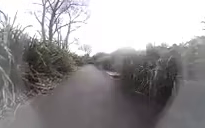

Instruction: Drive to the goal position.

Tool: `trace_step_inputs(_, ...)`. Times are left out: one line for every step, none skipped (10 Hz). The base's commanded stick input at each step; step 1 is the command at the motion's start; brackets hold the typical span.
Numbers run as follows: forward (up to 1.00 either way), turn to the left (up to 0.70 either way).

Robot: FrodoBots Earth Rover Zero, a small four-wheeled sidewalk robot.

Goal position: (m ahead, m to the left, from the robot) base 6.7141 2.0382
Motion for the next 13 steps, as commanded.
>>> trace_step_inputs(0.70,0.00)
trace_step_inputs(0.70,0.00)
trace_step_inputs(0.70,0.00)
trace_step_inputs(0.70,0.00)
trace_step_inputs(0.70,0.00)
trace_step_inputs(0.70,0.00)
trace_step_inputs(0.70,0.00)
trace_step_inputs(0.70,0.00)
trace_step_inputs(0.70,0.00)
trace_step_inputs(0.70,0.00)
trace_step_inputs(0.70,0.00)
trace_step_inputs(0.70,0.00)
trace_step_inputs(0.70,0.00)
